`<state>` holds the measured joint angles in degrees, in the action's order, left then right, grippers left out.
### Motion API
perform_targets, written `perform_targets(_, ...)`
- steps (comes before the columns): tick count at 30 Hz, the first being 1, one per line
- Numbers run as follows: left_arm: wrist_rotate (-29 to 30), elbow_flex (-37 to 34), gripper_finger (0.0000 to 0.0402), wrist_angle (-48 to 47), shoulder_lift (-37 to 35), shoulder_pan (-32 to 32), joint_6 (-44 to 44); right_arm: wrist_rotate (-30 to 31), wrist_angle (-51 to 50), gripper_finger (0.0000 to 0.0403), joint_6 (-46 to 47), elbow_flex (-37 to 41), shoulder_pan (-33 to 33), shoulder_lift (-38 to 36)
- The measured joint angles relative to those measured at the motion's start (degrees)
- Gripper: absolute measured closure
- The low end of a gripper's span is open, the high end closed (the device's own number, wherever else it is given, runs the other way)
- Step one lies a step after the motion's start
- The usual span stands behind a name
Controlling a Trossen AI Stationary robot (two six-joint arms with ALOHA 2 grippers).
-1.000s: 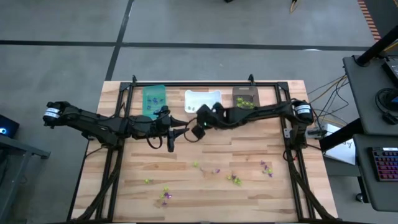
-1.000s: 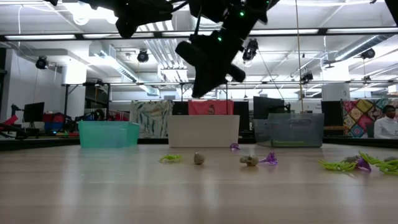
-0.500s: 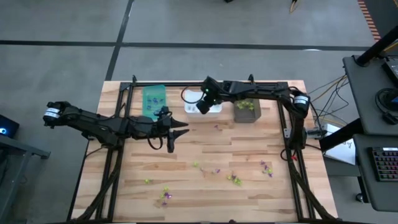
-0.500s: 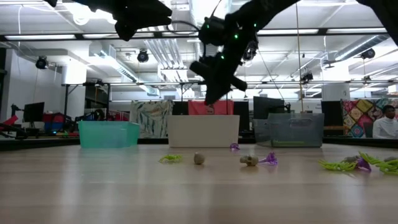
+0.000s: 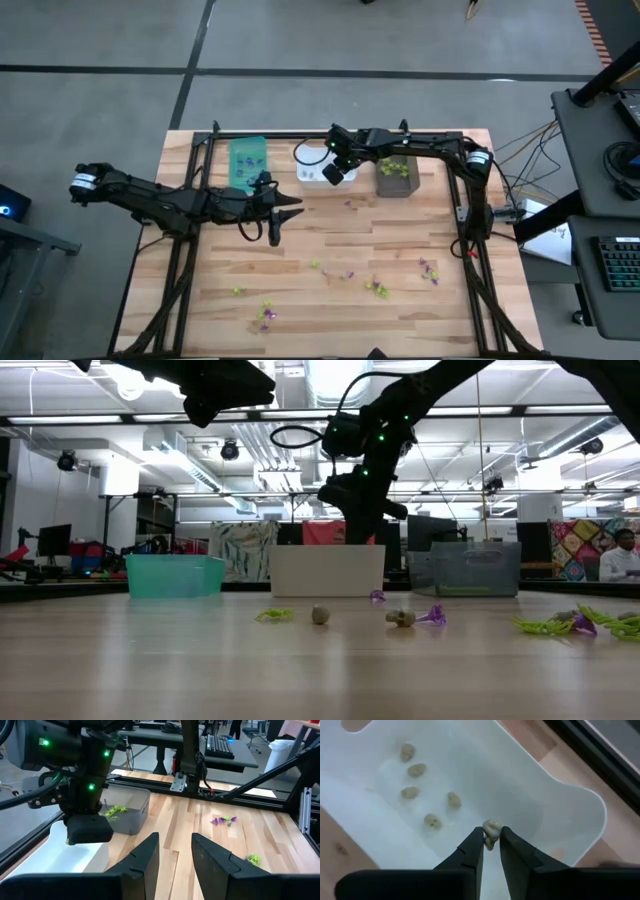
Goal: Sort Halloween decoration
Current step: Put the white skull toy into the white bin
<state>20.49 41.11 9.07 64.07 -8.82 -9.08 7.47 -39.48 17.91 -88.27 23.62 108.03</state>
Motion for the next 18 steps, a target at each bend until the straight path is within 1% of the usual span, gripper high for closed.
perform_targets(10,0.0,0.0,0.0304,-0.7,0.0,0.0,-0.3,0.0,0.7,0.0269,0.0,-0.3,-0.1,0.0)
perform_targets(14,0.0,-0.1,0.0304,-1.8,0.0,0.0,-1.0,-0.2,0.4,0.0256,0.0,-0.4,-0.5,-1.2)
perform_targets(18,0.0,-0.2,0.0304,-3.2,0.0,0.0,-2.1,0.0,-0.3,0.0256,-1.0,-0.4,-2.2,-3.7)
